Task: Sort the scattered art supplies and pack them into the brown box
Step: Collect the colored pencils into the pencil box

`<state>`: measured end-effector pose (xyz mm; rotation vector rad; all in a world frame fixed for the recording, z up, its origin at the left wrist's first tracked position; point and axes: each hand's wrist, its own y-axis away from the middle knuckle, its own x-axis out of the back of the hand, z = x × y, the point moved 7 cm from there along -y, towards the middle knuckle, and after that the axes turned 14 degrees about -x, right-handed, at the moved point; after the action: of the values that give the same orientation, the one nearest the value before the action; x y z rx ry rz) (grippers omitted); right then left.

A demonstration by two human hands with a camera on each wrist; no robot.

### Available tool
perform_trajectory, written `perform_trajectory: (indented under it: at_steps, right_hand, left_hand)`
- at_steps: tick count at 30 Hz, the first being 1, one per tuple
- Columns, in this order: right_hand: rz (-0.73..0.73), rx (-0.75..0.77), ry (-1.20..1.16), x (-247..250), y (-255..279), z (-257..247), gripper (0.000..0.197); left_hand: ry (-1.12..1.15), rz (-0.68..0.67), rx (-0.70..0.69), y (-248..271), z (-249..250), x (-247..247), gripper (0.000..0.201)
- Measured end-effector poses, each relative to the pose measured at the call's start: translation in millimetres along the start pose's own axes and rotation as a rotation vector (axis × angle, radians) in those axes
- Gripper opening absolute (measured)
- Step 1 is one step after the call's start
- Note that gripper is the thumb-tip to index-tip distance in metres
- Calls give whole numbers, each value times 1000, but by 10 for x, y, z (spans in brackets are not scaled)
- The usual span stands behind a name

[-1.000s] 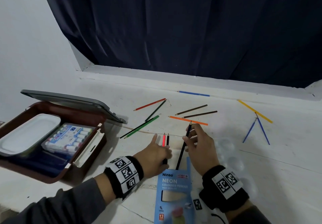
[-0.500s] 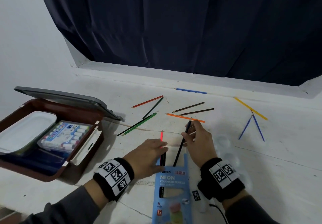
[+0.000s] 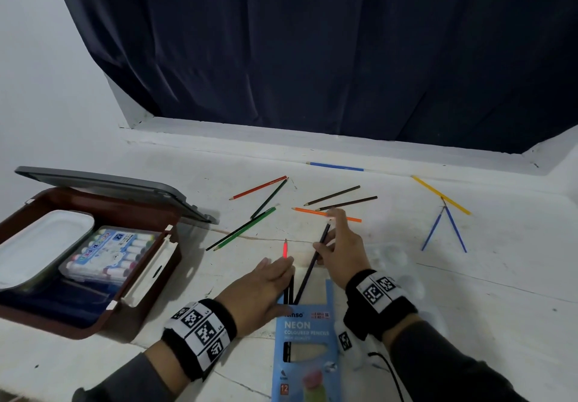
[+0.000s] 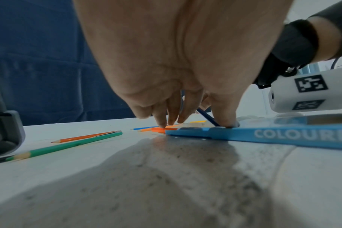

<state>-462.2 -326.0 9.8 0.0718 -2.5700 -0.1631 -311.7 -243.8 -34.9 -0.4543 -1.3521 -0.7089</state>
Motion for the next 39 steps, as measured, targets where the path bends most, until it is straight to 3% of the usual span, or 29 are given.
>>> perform_trajectory:
  at_steps: [3, 7, 9, 11, 17, 23, 28, 31, 35, 37, 39]
  right_hand:
    - [-104, 13, 178, -173, -34, -3, 32]
    - [-262, 90, 596, -417, 114, 8, 62]
    - [-267, 168, 862, -499, 221, 57, 60]
    - [-267, 202, 968, -534, 295, 106, 55]
    - [-273, 272, 1029, -551, 375, 80, 55]
    - [-226, 435, 1023, -572, 537, 13, 28]
    - [-311, 380, 810, -501, 514, -10, 58]
    - [-412, 401, 900, -588, 511, 16, 63]
    - [-414, 412, 929, -620, 480, 16, 40]
    - [-388, 435, 908, -620, 529, -5, 22]
    - [-368, 459, 896, -626, 615, -14, 18]
  left_hand:
    - [7, -16, 17, 10, -3, 17, 84]
    - [2, -79, 14, 15, -21, -8, 95]
    - [-4, -94, -1, 9, -37, -42, 105]
    - [5, -104, -6, 8, -63, -80, 106]
    - [81, -131, 28, -3, -149, -191, 106]
    - [95, -153, 44, 0, -172, -206, 102]
    - [58, -131, 19, 2, -131, -147, 87]
    - [71, -143, 30, 5, -175, -206, 92]
    - [91, -170, 70, 16, -236, -286, 103]
    - [91, -168, 73, 16, -221, -269, 96]
    - [96, -158, 73, 6, -220, -265, 89]
